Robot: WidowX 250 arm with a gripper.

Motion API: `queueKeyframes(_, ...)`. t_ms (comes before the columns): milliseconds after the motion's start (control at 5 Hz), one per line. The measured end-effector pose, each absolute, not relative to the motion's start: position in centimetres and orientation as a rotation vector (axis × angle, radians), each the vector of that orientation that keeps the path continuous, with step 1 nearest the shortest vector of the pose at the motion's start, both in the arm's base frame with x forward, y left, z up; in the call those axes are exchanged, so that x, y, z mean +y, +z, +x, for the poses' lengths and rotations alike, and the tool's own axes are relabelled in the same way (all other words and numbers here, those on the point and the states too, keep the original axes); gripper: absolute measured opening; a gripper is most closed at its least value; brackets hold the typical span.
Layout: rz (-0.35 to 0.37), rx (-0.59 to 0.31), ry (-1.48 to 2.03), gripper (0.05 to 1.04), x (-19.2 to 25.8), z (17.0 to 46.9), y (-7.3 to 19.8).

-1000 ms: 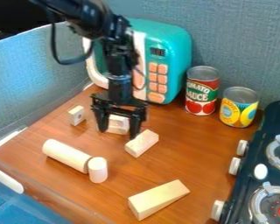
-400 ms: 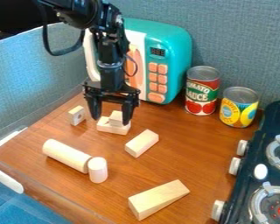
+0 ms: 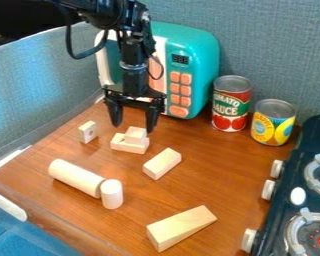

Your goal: Put the wood cube on top of the wood rectangle

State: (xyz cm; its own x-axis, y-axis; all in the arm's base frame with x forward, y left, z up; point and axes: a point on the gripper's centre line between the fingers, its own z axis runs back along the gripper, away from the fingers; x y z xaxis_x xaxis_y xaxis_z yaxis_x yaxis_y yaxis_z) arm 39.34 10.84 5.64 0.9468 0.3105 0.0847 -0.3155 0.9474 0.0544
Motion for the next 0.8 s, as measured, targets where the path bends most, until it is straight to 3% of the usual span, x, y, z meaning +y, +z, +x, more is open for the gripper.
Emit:
queueKeyframes(400, 0.035, 0.036, 0.358, 1.001, 11.8, 39.0, 3.1)
queueKeyframes(600, 0.027, 0.048, 0.349, 0.946, 11.9, 39.0, 2.8)
queueKeyframes(800, 0.020, 0.042, 0.355, 0.675, 11.9, 39.1, 2.5)
